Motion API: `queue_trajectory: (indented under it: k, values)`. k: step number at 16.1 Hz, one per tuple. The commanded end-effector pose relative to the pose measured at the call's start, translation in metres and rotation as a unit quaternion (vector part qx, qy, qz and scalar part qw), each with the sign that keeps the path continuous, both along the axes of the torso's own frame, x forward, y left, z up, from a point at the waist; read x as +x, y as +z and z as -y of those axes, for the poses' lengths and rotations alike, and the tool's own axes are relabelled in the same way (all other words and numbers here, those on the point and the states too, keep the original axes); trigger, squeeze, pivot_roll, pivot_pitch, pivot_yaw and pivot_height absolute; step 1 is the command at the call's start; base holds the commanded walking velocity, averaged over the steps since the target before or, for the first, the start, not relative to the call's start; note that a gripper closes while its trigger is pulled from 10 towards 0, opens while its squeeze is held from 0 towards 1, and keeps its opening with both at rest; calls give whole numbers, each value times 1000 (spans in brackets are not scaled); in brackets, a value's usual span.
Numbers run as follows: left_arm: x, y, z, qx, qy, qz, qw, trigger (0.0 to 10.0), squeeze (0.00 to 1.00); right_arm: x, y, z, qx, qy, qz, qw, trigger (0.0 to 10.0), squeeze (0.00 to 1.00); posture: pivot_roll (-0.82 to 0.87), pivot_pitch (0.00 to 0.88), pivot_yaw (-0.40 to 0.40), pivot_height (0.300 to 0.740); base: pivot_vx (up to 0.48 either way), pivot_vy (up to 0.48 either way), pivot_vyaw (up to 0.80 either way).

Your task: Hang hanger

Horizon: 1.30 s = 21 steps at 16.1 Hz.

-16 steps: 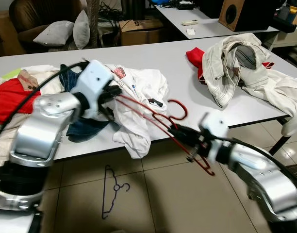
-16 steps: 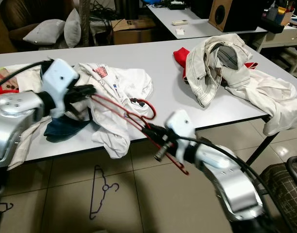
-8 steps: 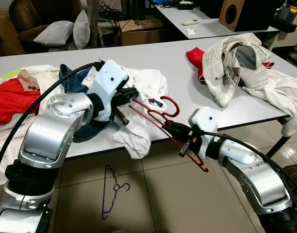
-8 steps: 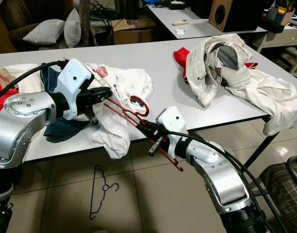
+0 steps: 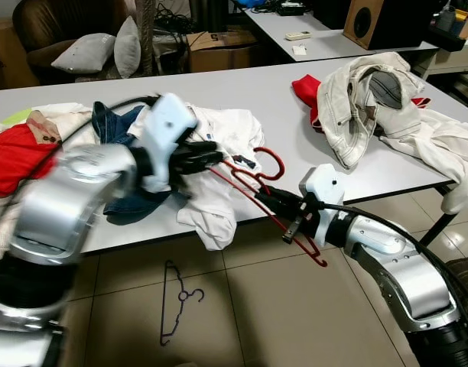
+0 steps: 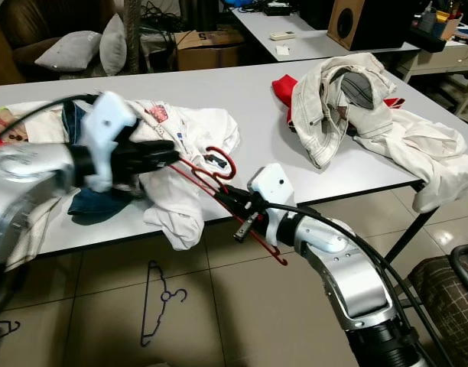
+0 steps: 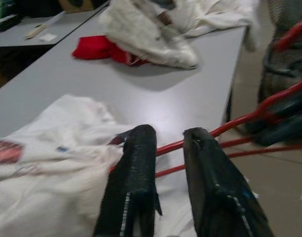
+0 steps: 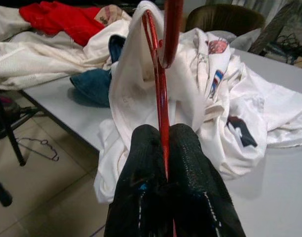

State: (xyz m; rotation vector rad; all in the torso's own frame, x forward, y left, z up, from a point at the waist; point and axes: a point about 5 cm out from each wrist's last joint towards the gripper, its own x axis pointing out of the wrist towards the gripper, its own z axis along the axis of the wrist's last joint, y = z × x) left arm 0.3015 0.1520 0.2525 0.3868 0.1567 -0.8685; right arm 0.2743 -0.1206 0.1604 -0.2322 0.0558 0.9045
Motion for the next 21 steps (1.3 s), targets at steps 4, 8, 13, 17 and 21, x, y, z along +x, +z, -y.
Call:
queue_trajectory:
  k: [4, 8, 13, 17, 21]
  values:
    - [18, 21, -24, 90, -76, 84, 990, 10000, 0, 4, 16, 13, 1, 44, 17, 999, 10000, 0, -34, 0, 6, 740, 0, 0, 0]
    - [38, 24, -37, 110, -98, 91, 985, 10000, 0, 8, 14, 19, -10, 51, 13, 999, 10000, 0, -41, 0, 18, 740, 0, 0, 0]
    - [49, 12, -55, 133, -142, 58, 979, 10000, 0, 10, 12, 21, -11, 54, 11, 998, 10000, 0, -53, 0, 34, 740, 0, 0, 0]
    - [48, 2, -63, 149, -178, 29, 972, 10000, 0, 11, 12, 21, -12, 60, 11, 998, 10000, 0, -51, 0, 34, 740, 0, 0, 0]
    - [59, -4, -65, 171, -159, 58, 971, 10000, 0, 9, 12, 19, -17, 78, 10, 997, 10000, 0, -50, 0, 32, 740, 0, 0, 0]
